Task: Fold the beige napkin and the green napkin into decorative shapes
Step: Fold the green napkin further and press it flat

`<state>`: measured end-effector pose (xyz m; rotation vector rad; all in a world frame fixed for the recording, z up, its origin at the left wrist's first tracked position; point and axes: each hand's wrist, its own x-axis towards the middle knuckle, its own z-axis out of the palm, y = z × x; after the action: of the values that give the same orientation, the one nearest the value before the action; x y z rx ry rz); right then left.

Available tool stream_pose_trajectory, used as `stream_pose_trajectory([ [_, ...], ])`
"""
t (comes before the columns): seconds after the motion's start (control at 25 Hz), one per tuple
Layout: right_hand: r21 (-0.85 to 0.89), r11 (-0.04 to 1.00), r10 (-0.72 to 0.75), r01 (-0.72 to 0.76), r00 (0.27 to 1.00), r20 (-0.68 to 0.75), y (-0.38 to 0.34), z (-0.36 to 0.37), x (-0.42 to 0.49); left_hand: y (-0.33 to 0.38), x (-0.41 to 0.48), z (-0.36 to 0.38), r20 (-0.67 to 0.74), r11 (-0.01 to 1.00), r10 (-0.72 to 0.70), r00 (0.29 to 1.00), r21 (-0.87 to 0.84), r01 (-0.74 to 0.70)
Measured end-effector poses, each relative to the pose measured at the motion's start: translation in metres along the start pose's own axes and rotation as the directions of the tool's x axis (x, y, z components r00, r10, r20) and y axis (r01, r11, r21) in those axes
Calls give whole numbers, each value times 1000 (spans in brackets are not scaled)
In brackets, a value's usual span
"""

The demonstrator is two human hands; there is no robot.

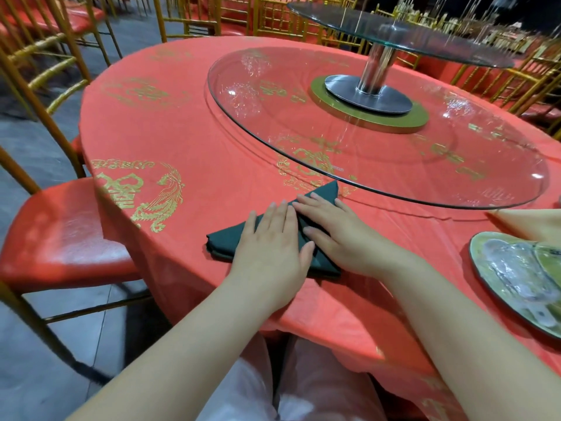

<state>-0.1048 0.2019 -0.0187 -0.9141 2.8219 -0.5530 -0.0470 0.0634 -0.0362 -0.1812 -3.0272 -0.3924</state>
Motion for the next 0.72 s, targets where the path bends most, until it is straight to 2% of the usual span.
stream_pose_trajectory([
  [0.16,-194,981,51,-26,991,126,8,4,-2,-2,-4,8,35,996,-30,999,82,27],
  [0.28,-237,968,124,-82,977,171,19,-1,0,-2,-5,8,61,996,-52,997,81,46],
  [0.56,-300,936,230,-186,966,120,38,-11,8,-3,-5,7,101,994,-28,994,104,17],
  [0.72,-290,937,231,-194,968,100,44,-7,9,-3,-4,8,113,993,-40,993,113,27],
])
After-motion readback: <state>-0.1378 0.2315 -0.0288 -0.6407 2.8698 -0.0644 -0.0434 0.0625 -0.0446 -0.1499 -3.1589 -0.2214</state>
